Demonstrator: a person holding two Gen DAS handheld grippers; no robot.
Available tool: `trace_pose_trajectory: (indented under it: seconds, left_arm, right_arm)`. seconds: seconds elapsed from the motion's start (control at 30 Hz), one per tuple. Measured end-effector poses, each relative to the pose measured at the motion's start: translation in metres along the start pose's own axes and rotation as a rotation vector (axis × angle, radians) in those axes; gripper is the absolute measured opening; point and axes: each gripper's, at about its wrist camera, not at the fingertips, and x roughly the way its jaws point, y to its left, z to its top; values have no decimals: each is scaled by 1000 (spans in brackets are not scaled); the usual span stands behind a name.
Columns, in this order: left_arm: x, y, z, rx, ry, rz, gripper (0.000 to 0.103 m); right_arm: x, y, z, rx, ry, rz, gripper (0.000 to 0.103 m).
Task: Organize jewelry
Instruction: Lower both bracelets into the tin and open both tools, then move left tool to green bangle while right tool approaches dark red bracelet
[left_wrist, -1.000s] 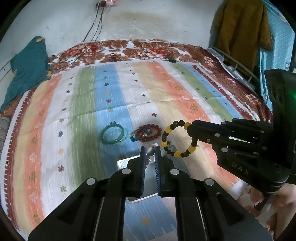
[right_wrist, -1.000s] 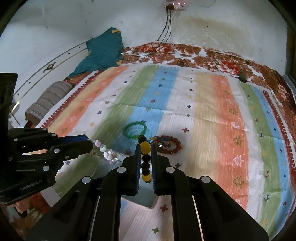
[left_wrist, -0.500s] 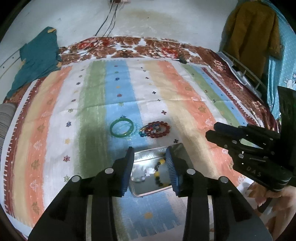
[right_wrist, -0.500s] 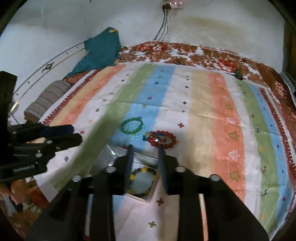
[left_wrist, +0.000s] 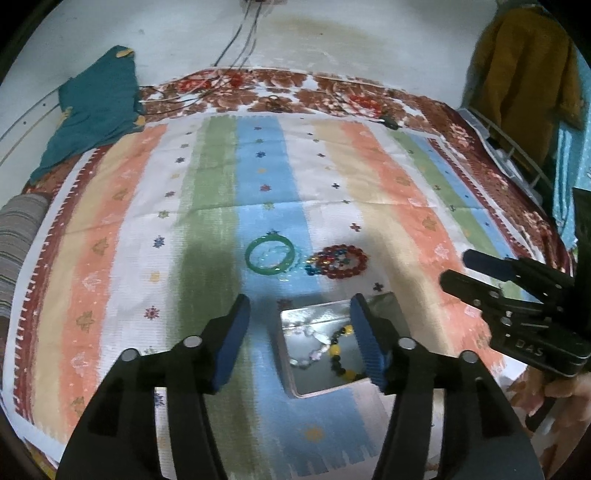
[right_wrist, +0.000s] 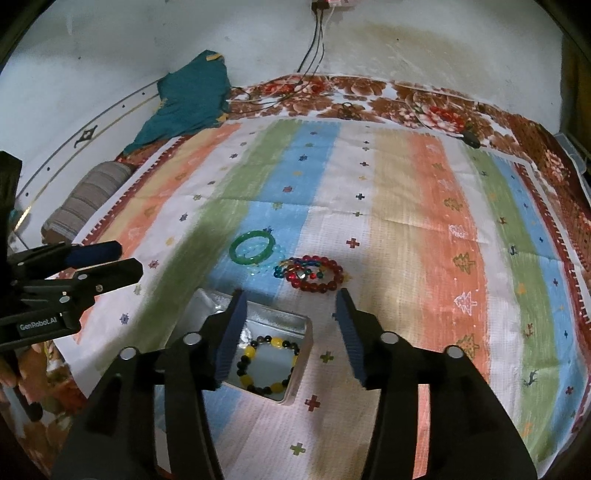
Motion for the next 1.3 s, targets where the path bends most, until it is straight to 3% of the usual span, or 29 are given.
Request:
trace_pose_trajectory:
  seconds: [0.3, 0.8, 1.3]
  left_arm:
    - [12, 13, 5, -52, 16, 51, 64]
    - [36, 22, 18, -56, 29, 137, 73]
    - [60, 33, 28, -57, 51, 195, 76]
  right_arm:
    - [10, -8, 4, 20, 25, -5, 60]
    - [37, -17, 14, 25, 74, -29, 74]
    - [65, -18, 21, -4, 119, -45, 75]
